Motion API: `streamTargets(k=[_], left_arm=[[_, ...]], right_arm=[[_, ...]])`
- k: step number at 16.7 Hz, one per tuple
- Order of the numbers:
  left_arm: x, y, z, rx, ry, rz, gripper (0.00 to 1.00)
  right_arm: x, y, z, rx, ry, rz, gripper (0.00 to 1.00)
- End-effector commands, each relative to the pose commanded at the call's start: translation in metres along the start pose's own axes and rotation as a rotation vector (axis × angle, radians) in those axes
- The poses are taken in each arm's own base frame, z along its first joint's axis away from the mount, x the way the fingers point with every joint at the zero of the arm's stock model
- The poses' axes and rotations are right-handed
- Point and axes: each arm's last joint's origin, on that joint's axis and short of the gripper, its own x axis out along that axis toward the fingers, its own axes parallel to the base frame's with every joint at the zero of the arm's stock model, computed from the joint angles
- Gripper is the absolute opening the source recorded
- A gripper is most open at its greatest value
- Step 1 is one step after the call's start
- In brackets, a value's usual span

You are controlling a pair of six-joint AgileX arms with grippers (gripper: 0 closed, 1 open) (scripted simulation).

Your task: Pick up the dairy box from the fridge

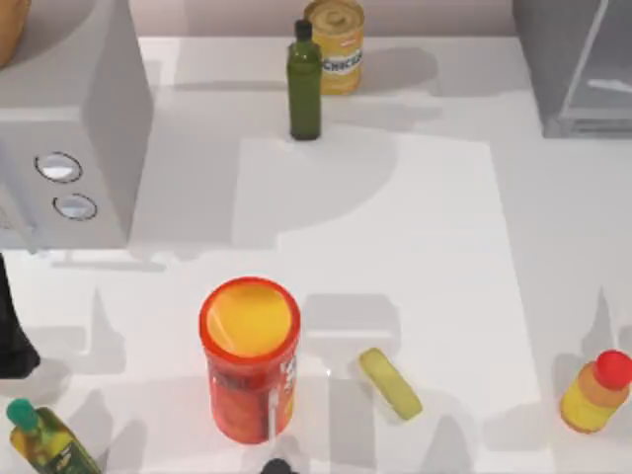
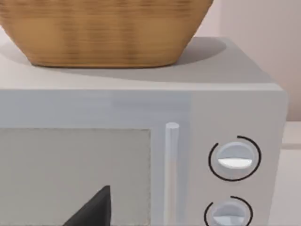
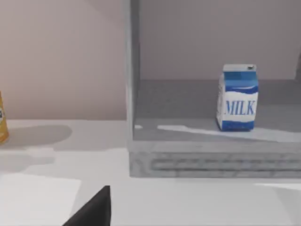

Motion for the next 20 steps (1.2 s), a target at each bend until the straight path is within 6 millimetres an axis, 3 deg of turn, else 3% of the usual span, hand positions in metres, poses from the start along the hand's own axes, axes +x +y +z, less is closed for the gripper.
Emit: streamTargets(k=[7,12,15,20], left_arm=[[0.0,0.0,0.0,0.0,0.0,0.0,1.0],[0.0,0.0,0.0,0.0,0.0,0.0,1.0],[0.0,0.0,0.0,0.0,0.0,0.0,1.0],[0.0,0.0,0.0,0.0,0.0,0.0,1.0]], right_arm=[[0.009,-0.004,0.012,-0.005,-0.029,0.005,1.0],[0.038,-0.02,0.021,-0.013,-0.043,0.006,1.0],[0.061,-0.036,0.012,-0.007,-0.009,0.005,1.0],[0.088,-0.068,-0.02,0.018,0.045,0.003,1.0]])
